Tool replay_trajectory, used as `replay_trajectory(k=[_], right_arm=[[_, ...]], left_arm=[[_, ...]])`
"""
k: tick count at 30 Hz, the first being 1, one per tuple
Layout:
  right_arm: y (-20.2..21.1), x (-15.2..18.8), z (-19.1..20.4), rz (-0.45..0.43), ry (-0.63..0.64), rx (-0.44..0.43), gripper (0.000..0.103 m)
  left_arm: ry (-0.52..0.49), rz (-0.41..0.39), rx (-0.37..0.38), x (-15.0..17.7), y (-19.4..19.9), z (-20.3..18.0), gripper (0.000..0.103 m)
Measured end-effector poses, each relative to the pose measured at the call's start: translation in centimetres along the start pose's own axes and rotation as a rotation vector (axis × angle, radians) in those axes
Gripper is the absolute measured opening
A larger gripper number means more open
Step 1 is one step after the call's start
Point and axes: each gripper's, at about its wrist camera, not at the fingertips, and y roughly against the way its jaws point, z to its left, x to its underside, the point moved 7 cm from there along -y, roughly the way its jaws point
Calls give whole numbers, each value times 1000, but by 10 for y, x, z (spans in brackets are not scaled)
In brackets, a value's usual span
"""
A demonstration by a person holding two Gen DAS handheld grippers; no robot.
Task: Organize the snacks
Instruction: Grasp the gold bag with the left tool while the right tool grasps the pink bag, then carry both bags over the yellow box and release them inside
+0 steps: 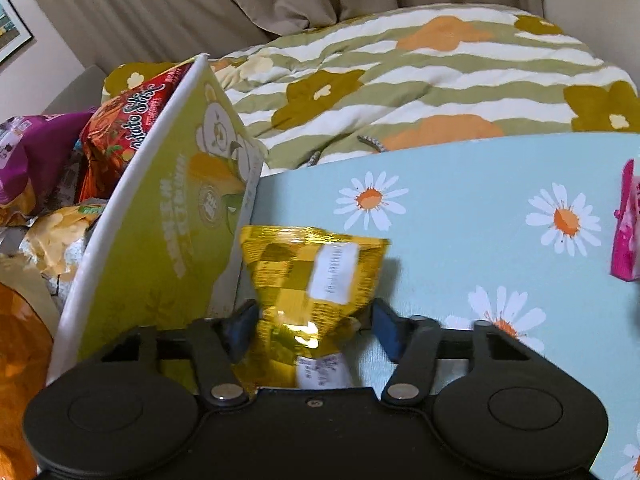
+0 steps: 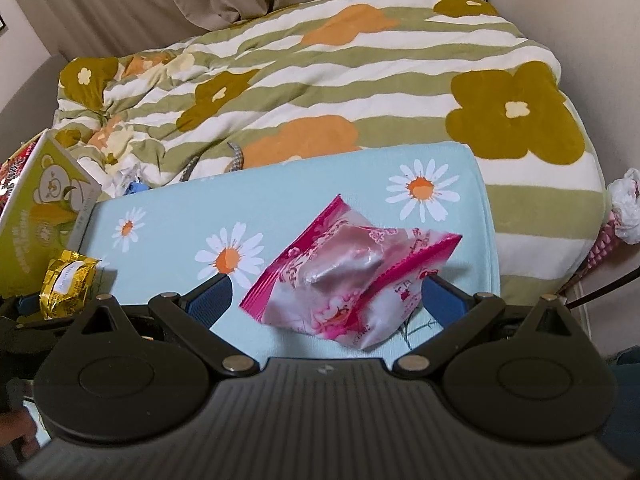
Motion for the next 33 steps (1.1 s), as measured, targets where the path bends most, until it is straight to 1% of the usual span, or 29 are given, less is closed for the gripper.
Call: replay_trajectory(k=[6,14,18,19,21,22,24,28,29,33], right_arm=[[-10,-4,3,-6,13,9,103],[-24,-5,5,10,63,39,103],[-27,-3,9,-15,131,66,103],[-28,-2,11,-23,148,71,101],[-27,0,13,-35,184,82,90],[-26,0,14,-40,196,83,87],[-24,2,15,-38,201,81,79],[-19,4,16,-32,191,70,72],[-17,4,16,-33,184,65,68],[-5,4,18,-40,170,48,66]], left_arm=[[-1,3,11,0,1,0,55],[33,3,53,4,11,-1,51],[49,-1,77,6,20,-4,49],[48,-5,80,6,22,-5,49],[49,-13,88,5,26,-6,48],[50,-19,92,5,29,-7,48],[50,-31,97,4,34,-7,46],[60,-60,112,-1,48,-5,42],[61,-68,115,-2,52,-4,42],[64,-96,128,-5,64,-4,40]])
